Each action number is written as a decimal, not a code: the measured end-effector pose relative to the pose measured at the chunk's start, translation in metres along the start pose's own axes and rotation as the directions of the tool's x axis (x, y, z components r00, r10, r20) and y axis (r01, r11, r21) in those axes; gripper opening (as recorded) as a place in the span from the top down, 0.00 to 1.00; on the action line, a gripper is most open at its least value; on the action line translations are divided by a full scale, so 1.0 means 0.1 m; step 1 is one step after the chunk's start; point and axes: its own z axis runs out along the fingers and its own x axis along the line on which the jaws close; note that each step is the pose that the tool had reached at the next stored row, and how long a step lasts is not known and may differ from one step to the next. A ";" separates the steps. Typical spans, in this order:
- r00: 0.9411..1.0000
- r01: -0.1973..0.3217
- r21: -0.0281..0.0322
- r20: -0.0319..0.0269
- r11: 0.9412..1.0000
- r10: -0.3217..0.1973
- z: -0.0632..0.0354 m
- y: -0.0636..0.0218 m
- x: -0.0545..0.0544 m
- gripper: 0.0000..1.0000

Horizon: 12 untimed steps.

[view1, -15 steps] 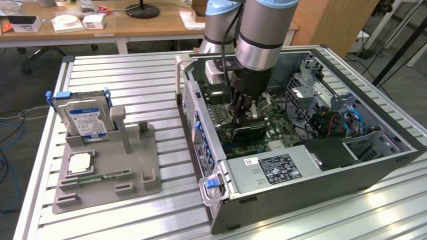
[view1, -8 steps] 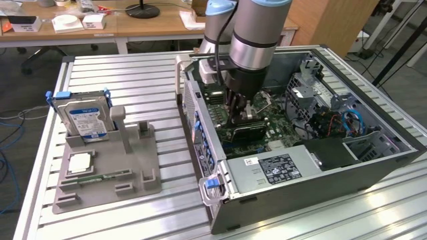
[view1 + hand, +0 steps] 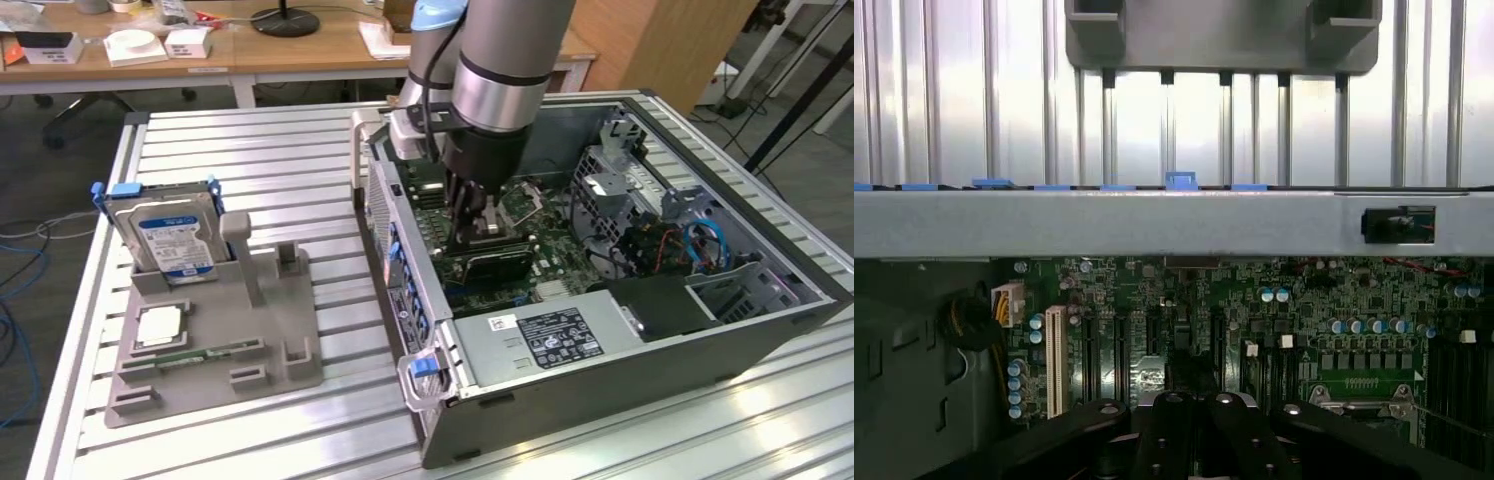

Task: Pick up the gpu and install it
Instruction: 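Press down on the gpu until it lock into place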

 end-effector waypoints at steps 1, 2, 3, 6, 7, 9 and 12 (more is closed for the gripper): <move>1.000 0.000 -0.001 0.000 1.000 0.000 -0.012 0.008 0.00 0.89; 1.000 0.000 -0.003 0.000 1.000 0.000 -0.026 0.015 0.00 0.89; 1.000 0.000 -0.004 0.000 1.000 0.000 -0.037 0.022 0.00 0.89; 1.000 0.000 -0.010 0.000 1.000 0.000 -0.068 0.044 0.00 0.89; 1.000 0.000 -0.012 0.000 1.000 0.000 -0.075 0.052 0.00 0.89; 1.000 0.000 -0.016 0.000 1.000 0.000 -0.086 0.064 0.00 0.89; 1.000 0.000 -0.024 -0.001 1.000 0.000 -0.107 0.084 0.00 0.89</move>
